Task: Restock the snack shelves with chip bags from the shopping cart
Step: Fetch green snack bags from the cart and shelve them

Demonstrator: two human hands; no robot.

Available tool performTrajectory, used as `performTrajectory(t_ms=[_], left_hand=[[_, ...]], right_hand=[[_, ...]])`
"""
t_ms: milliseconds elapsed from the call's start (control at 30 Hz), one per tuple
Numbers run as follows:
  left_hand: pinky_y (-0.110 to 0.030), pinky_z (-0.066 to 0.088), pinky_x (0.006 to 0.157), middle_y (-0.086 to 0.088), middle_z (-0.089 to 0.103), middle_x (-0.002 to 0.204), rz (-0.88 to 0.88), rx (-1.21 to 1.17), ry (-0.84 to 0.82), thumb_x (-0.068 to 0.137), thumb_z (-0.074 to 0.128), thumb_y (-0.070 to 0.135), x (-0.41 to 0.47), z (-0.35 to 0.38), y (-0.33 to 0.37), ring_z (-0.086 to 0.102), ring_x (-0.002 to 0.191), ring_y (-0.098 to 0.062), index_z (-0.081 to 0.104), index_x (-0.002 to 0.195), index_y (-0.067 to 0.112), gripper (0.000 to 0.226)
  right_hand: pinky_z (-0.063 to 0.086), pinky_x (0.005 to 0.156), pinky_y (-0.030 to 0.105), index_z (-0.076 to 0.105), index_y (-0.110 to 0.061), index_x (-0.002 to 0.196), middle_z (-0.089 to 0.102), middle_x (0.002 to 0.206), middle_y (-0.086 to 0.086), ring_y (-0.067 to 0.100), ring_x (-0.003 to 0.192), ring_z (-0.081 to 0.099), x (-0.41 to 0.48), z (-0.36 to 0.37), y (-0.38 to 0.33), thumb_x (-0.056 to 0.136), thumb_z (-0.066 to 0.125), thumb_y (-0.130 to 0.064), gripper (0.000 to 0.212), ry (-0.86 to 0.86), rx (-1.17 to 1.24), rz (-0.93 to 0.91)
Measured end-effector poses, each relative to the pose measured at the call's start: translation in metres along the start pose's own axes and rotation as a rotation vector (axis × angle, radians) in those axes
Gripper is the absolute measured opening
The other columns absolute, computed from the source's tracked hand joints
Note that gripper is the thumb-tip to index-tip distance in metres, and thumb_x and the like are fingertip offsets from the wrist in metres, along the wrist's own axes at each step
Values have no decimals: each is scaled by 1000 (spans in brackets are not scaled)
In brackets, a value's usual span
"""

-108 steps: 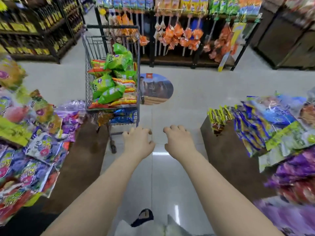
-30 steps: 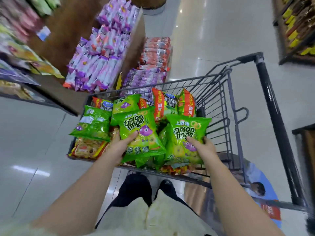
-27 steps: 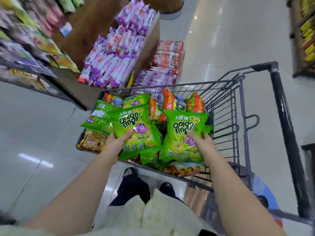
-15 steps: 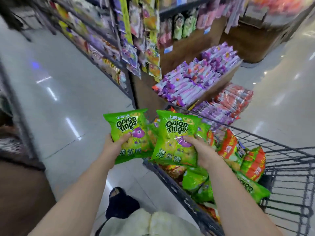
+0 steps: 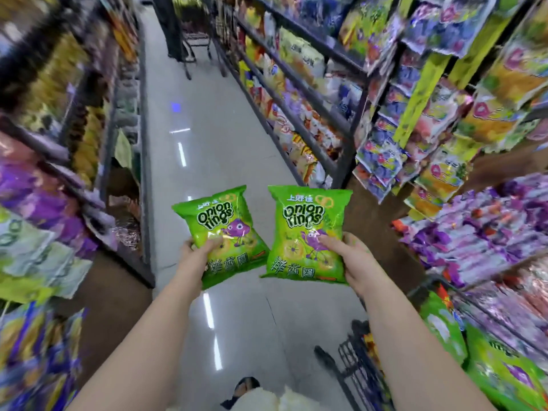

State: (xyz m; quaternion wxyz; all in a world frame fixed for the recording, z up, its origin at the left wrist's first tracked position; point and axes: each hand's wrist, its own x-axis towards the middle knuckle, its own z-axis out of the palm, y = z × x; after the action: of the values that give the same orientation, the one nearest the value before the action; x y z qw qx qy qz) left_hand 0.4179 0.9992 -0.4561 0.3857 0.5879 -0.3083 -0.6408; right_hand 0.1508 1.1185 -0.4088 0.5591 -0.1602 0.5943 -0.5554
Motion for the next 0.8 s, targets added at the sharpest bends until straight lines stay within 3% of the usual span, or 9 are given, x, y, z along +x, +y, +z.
performTrajectory(t_ms=[67,167,267,433,567,667,800], left_hand=[[-41,59,70,-11,68,105,29,-16,-6,82,74,9,30,-13,21,69,75,-23,50,120,15,46],[-51,57,81,-12,69,105,34,-18,-38,82,73,5,68,-26,45,69,79,-27,52,112,16,39],[-58,55,84,-18,69,112,-13,-26,-44,81,75,6,107,-33,63,69,86,-33,49,124,12,50],[-47,59,74,-15,71,110,-33,-83,-7,81,76,9,178,-29,98,71,82,-29,51,126,15,52],[-47,58,76,-6,75,94,14,-67,-17,80,76,12,248,-3,147,72,78,-26,52,125,15,51],[-49,58,78,-6,74,96,72,-81,-7,79,78,13,308,26,200,72,81,-26,50,128,15,56],[-33,56,63,-4,72,97,158,-144,64,78,79,14,381,66,281,72,72,-18,52,120,19,50]], right_hand=[[53,84,59,57,-3,110,71,102,20,33,82,69,32,34,-4,66,79,-15,51,-13,-29,-8],[54,84,57,59,-2,112,71,103,21,34,86,69,76,73,-8,77,75,-10,40,-24,-65,9],[54,85,59,58,-3,117,72,105,19,36,92,70,115,102,-16,64,86,-21,63,-21,-96,31],[59,76,48,62,-3,111,73,98,17,28,79,71,195,132,-44,80,71,-10,33,-81,-118,28],[60,72,44,61,-3,112,73,95,15,25,76,71,277,155,-91,76,70,-10,38,-124,-90,-22],[60,69,41,63,-3,112,73,96,15,25,76,71,348,181,-142,68,73,-15,47,-174,-92,-70],[59,77,46,65,-2,111,72,102,20,29,82,71,435,221,-216,66,75,-17,49,-232,-127,-113]])
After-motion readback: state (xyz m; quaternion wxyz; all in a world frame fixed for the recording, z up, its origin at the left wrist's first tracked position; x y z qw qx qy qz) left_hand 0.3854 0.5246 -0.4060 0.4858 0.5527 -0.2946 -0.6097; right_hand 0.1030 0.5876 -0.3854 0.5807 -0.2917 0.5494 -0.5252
